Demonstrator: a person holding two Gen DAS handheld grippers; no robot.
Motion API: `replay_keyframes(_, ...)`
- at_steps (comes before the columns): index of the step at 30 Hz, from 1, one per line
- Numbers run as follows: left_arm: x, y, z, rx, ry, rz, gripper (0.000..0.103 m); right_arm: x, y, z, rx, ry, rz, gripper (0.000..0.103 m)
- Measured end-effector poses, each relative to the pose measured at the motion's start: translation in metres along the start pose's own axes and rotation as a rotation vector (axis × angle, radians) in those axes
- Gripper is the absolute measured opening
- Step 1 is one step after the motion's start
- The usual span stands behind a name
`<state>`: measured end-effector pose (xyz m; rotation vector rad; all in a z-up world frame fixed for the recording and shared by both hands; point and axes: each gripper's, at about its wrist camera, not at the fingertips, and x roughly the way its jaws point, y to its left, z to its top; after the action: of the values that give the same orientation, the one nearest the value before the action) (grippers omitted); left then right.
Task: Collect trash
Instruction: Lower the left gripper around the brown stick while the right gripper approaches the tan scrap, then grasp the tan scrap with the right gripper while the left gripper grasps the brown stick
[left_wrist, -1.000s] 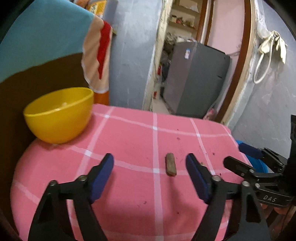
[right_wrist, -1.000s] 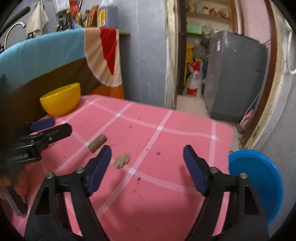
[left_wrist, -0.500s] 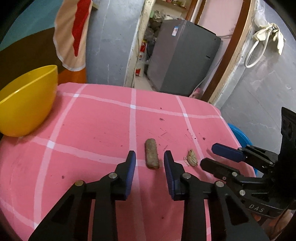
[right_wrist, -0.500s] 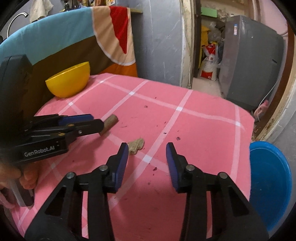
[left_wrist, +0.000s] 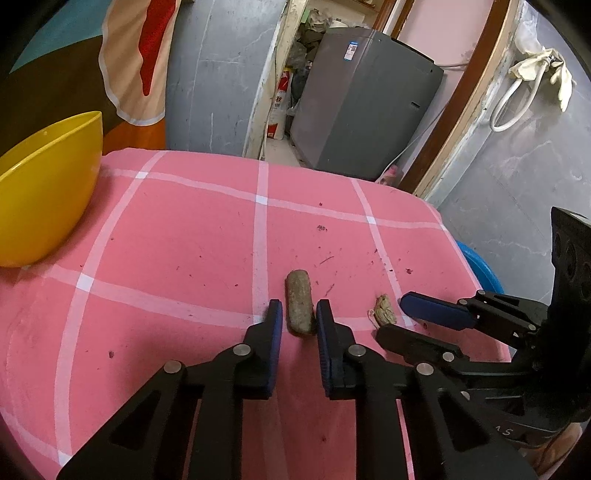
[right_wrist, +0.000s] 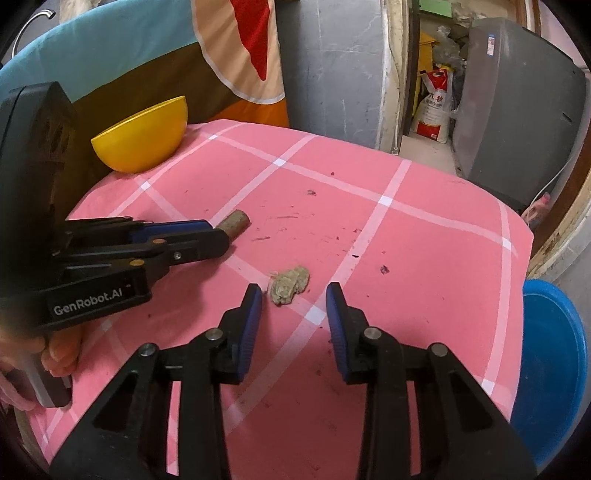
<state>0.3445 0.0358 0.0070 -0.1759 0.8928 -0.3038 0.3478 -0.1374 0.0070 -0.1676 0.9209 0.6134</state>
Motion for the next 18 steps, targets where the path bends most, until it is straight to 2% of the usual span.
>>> replay_keyframes(5, -0.002, -0.006, -0.004, 0.013, -0.007, 0.020, 0.011, 0.003, 0.004, 0.002, -0.010, 0.005, 0.001, 0.035)
replay_keyframes(11, -0.003, -0.006, -0.009, 0.011, -0.018, 0.020, 0.011, 0.002, 0.004, 0.000, 0.002, -0.003, 0.008, 0.034)
replay_keyframes(18, -0.007, -0.008, -0.014, 0.018, -0.048, 0.026, 0.011, -0.006, 0.001, -0.004, 0.035, -0.052, 0.012, 0.034)
